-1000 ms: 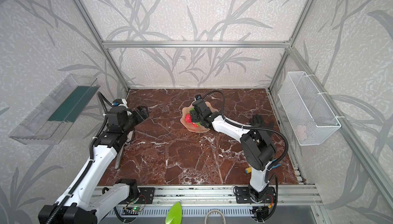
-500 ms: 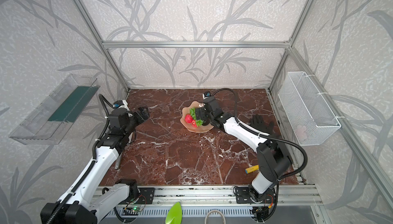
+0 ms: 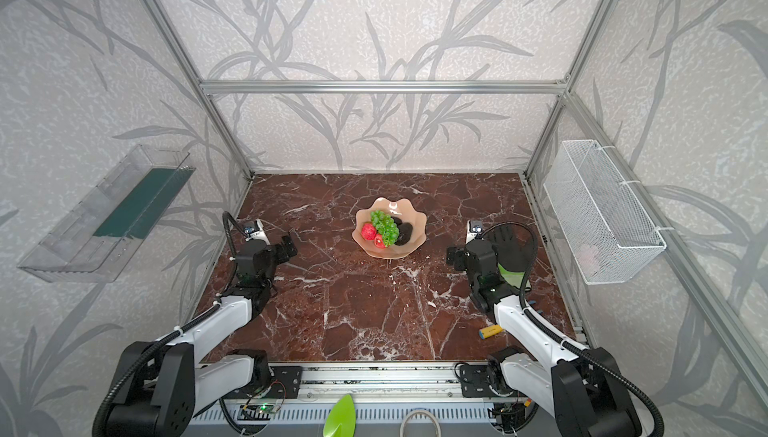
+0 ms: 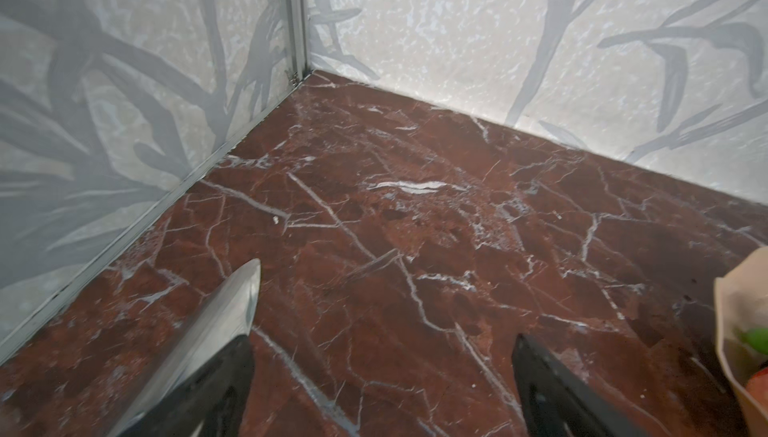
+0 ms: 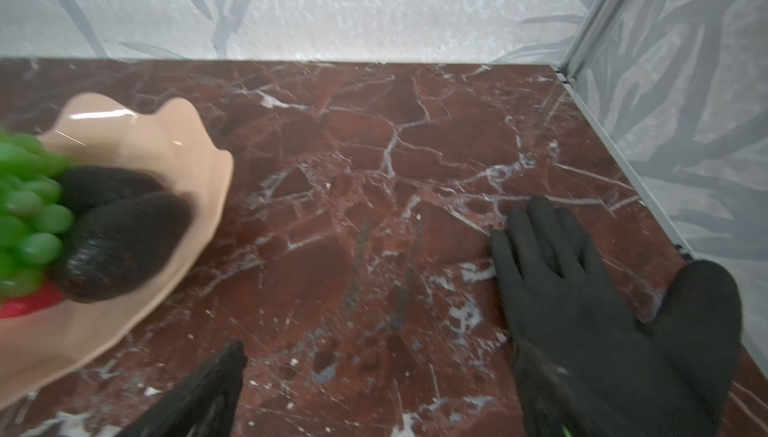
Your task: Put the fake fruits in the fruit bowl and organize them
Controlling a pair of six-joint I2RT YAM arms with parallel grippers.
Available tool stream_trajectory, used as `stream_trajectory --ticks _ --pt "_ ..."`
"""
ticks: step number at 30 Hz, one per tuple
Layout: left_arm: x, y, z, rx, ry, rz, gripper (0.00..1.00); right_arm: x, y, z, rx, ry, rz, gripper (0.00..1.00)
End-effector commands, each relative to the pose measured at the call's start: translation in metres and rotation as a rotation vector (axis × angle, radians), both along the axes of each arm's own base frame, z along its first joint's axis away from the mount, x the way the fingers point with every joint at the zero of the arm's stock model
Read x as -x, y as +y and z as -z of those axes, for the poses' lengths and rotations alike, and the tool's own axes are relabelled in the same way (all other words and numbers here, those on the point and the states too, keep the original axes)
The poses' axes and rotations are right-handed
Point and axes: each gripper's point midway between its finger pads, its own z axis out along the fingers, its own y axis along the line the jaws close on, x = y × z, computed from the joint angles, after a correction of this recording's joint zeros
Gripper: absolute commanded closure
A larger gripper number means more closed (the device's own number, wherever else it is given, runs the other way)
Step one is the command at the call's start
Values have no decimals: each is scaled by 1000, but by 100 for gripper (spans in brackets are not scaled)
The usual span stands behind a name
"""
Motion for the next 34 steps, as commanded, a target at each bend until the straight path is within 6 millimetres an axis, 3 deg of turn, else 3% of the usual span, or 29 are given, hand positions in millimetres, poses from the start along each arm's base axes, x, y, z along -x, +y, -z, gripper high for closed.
stream_trajectory --ticks 1,3,7,11,14,15,17,20,24,34 --pt "-3 22 -13 -130 -65 -96 3 -8 -23 -21 85 -108 84 1" --pt "-8 20 2 -136 -51 -78 3 -11 -33 -13 117 -108 107 1" --pt "-24 15 13 -161 31 -38 3 -20 -36 -4 74 -157 78 1" --pt "-36 15 30 -193 -34 -34 3 -36 -23 -2 115 -209 -14 1" --pt "-35 19 36 -158 61 -60 3 -47 -5 14 110 -196 -119 1" --pt "-36 20 35 -166 31 -61 1 -48 0 25 114 -189 -145 1" --pt "-37 19 32 -183 -15 -55 1 -52 -2 23 119 -257 -132 1" --pt "-35 20 35 -167 34 -61 1 -46 -9 30 116 -168 -94 1" --pt "-36 19 34 -171 2 -55 1 -64 -6 32 104 -143 -103 1" --pt "-36 20 33 -180 -8 -57 1 -66 -11 35 66 -98 -104 1"
